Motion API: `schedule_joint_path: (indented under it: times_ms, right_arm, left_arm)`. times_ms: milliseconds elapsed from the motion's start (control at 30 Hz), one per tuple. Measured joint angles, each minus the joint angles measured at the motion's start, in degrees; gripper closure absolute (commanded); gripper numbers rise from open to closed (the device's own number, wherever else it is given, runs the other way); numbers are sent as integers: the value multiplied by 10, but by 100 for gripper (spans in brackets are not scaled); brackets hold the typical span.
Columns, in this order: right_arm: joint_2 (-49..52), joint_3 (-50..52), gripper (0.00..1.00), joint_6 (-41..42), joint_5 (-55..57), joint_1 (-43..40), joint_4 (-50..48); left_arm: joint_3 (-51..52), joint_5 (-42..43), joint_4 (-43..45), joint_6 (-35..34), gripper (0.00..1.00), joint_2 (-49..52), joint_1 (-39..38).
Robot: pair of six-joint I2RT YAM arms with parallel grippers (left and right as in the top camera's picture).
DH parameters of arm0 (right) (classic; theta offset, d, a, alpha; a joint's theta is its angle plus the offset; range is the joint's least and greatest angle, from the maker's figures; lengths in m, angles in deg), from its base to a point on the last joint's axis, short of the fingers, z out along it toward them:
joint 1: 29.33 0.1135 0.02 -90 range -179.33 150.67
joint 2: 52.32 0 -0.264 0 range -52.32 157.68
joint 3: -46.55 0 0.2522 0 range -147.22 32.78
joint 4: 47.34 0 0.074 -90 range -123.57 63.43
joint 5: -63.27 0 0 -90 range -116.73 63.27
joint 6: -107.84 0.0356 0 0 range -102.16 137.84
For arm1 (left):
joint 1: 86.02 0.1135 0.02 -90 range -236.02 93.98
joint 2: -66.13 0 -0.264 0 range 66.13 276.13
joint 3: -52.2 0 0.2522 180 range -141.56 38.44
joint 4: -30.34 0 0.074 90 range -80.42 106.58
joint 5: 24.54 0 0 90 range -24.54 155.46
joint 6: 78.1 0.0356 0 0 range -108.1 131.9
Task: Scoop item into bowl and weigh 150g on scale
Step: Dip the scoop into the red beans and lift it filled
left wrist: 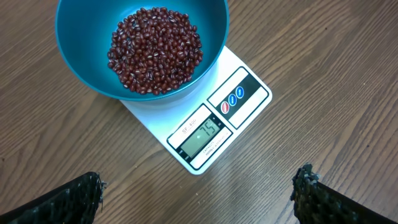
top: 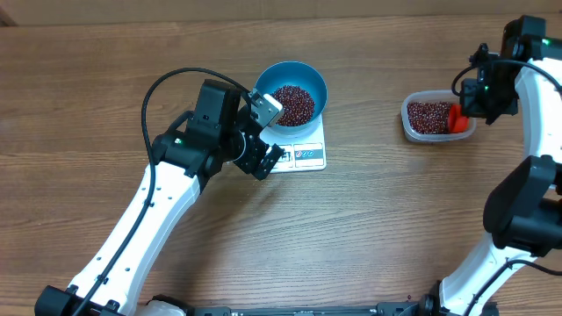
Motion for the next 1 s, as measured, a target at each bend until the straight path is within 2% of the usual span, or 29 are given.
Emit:
schedule_joint_path:
  times_ms: [600,1000]
  right_arm:
    - [24,0,96,-3,-184,-4,3]
    - [25,5,96,-34,-313,-79,18]
  left_arm:
    - [0,0,0,0,0,0,0]
    - [0,0,0,0,0,0,0]
